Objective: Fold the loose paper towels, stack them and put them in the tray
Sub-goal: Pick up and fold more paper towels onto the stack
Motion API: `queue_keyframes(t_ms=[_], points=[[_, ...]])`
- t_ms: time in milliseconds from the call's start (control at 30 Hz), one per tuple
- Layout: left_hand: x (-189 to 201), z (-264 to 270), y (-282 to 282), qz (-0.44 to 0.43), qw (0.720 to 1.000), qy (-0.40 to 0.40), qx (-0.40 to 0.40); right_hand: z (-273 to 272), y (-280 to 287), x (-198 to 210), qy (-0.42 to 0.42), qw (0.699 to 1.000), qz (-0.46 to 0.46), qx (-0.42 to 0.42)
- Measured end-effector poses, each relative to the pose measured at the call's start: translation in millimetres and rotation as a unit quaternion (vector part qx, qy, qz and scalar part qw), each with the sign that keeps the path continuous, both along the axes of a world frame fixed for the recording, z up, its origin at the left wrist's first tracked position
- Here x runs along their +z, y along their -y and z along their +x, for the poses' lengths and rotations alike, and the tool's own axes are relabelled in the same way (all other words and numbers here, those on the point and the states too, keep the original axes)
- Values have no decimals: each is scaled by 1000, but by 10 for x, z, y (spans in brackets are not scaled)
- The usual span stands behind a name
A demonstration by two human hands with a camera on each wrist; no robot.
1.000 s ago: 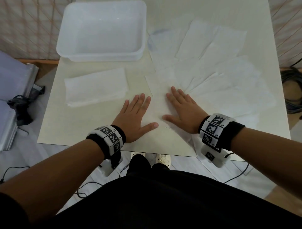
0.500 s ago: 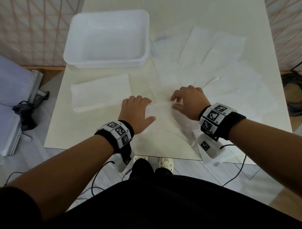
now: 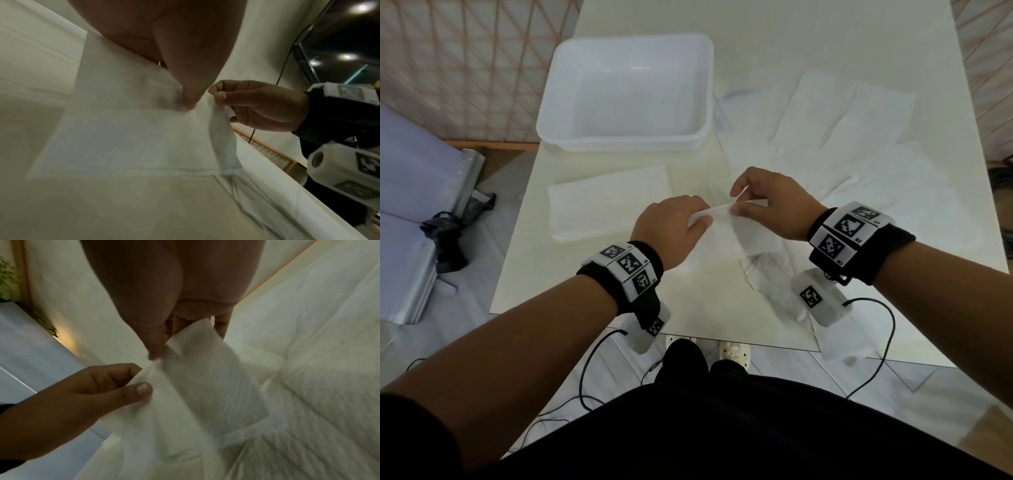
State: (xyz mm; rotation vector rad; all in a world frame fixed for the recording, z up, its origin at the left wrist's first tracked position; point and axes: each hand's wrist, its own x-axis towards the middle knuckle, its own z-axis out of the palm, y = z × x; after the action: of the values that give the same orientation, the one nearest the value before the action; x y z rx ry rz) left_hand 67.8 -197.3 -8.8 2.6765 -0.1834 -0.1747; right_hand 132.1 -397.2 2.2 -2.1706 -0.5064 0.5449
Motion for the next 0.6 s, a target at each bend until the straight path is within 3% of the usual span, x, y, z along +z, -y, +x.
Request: queue_keyframes(t_ms=[133,367,600], points=[[68,60,-268,-66,995,-67,23,189,-95,-151,30,998,-47,-28],[497,391,-1016,-25,995,-95,5,355,-307,-371,175,941,-276,92],[417,627,-1510,-2,988,-148,39,347,-392,-373,192,942,-265,70]])
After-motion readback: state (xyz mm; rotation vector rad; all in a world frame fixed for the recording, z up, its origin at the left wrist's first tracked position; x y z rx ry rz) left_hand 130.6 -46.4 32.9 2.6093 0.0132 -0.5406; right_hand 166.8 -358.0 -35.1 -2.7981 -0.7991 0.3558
